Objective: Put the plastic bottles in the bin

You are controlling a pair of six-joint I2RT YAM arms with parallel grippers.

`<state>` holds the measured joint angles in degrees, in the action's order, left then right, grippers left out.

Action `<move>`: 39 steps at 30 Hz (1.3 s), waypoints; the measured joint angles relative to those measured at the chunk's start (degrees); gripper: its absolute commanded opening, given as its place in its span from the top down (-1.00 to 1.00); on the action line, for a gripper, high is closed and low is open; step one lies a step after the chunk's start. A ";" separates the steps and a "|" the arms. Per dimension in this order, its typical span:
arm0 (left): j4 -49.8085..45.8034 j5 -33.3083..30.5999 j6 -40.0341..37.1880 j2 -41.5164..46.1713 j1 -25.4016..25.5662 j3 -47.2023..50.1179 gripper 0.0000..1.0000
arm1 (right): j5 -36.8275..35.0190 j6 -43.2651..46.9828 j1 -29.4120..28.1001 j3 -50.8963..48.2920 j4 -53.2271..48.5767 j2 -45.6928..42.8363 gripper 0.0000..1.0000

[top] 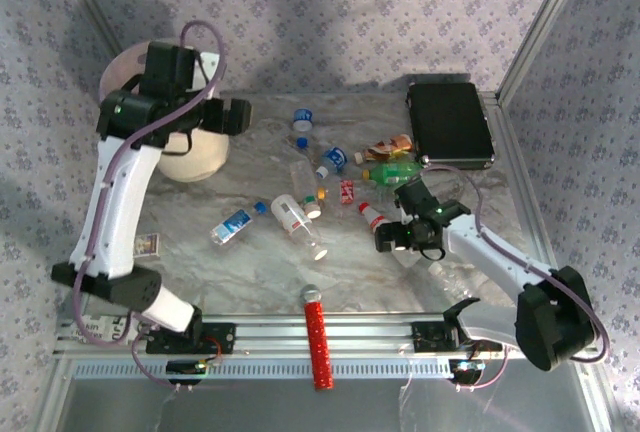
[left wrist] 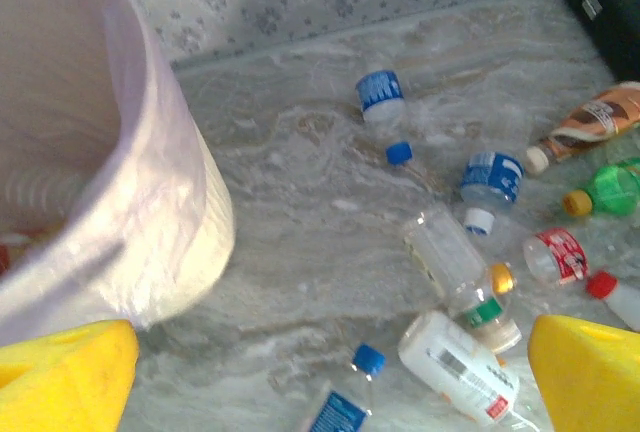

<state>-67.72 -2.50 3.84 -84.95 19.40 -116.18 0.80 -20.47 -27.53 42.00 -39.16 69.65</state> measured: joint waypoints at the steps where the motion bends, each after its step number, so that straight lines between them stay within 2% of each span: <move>1: 1.86 0.63 1.03 2.34 -0.09 3.52 -1.00 | -0.04 -0.02 0.00 0.00 0.28 0.87 -0.94; 9: 15.08 5.01 10.19 15.52 2.69 29.18 -1.00 | -1.14 -1.49 -1.75 -1.66 2.67 4.63 -0.82; 19: 32.26 6.62 27.45 28.20 7.50 58.25 -0.94 | -2.54 -4.04 -5.07 -1.99 4.61 8.94 -0.31; 26: 40.13 6.27 36.28 30.16 12.31 66.01 -0.95 | -3.56 -5.51 -8.15 -1.99 6.21 10.99 -0.19; 35: 47.71 6.34 42.69 31.54 14.05 69.75 -0.95 | -4.74 -7.30 -11.23 -1.44 6.14 10.97 0.03; 39: 50.66 7.28 44.92 31.61 14.38 70.79 -0.96 | -4.98 -7.67 -11.87 -0.70 4.26 9.33 0.05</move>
<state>-17.06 4.78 48.75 -53.34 33.78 -45.39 -4.19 -28.14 -39.40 41.30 -34.89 78.98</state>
